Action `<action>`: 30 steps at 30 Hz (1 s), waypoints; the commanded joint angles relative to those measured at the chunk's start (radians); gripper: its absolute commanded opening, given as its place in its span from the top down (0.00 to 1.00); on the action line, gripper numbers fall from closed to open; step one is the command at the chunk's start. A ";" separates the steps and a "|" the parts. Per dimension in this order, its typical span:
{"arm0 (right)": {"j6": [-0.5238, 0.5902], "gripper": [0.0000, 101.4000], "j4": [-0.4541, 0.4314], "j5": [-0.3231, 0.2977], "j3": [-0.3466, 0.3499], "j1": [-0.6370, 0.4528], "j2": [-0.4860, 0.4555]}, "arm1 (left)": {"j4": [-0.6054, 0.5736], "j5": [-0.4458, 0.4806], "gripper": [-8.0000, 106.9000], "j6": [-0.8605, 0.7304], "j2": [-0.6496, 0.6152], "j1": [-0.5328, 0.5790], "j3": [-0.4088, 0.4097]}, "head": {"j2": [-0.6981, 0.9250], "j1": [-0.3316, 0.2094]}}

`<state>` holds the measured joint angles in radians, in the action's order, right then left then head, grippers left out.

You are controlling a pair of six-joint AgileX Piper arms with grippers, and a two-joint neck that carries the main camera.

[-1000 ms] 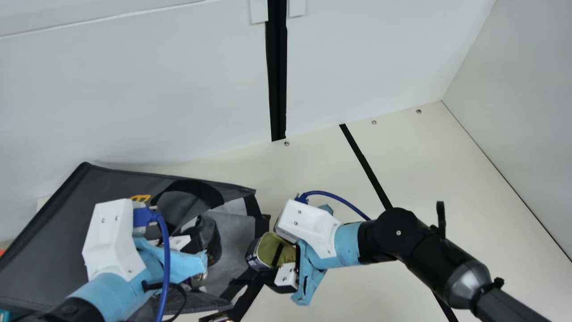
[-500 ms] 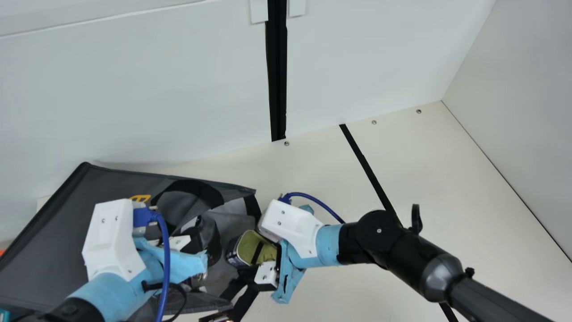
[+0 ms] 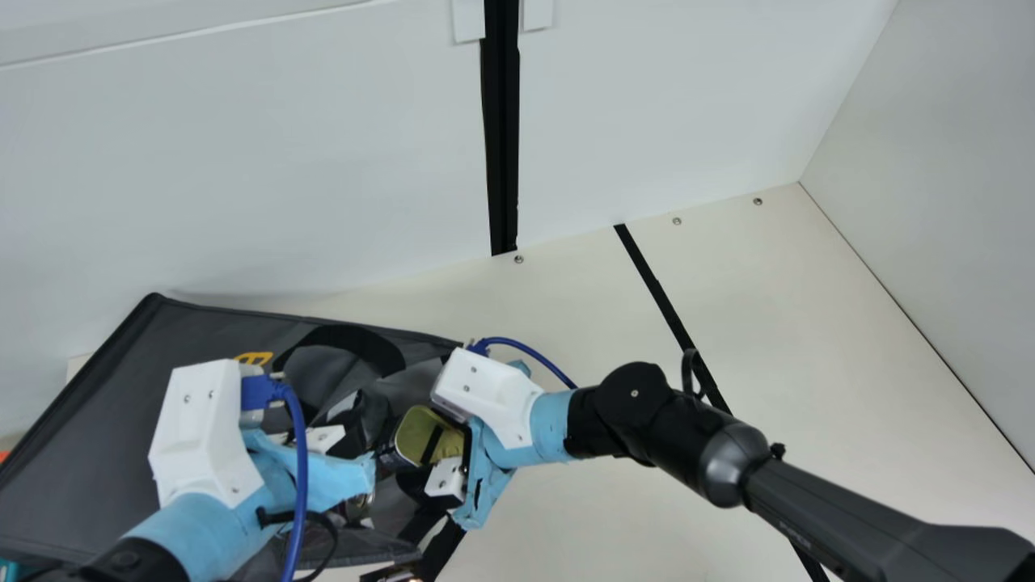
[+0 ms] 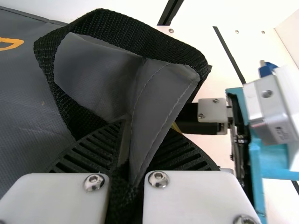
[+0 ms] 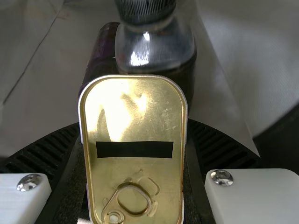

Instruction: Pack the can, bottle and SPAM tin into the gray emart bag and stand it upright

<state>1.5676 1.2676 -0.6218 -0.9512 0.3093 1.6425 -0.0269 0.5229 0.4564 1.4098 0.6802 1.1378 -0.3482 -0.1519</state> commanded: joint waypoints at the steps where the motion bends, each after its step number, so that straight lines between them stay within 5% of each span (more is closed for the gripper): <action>1: 0.004 1.00 0.007 0.001 -0.010 0.006 0.019 | 0.000 0.000 1.00 0.000 0.000 0.000 0.000 | -0.001 -0.023; 30: -0.015 0.97 0.050 0.050 -0.204 0.097 0.219 | 0.000 0.000 1.00 0.000 0.000 0.000 0.000 | -0.001 -0.023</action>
<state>1.5534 1.3209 -0.5701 -1.1536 0.4055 1.8610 -0.0269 0.5229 0.4564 1.4098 0.6802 1.1378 -0.3482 -0.1519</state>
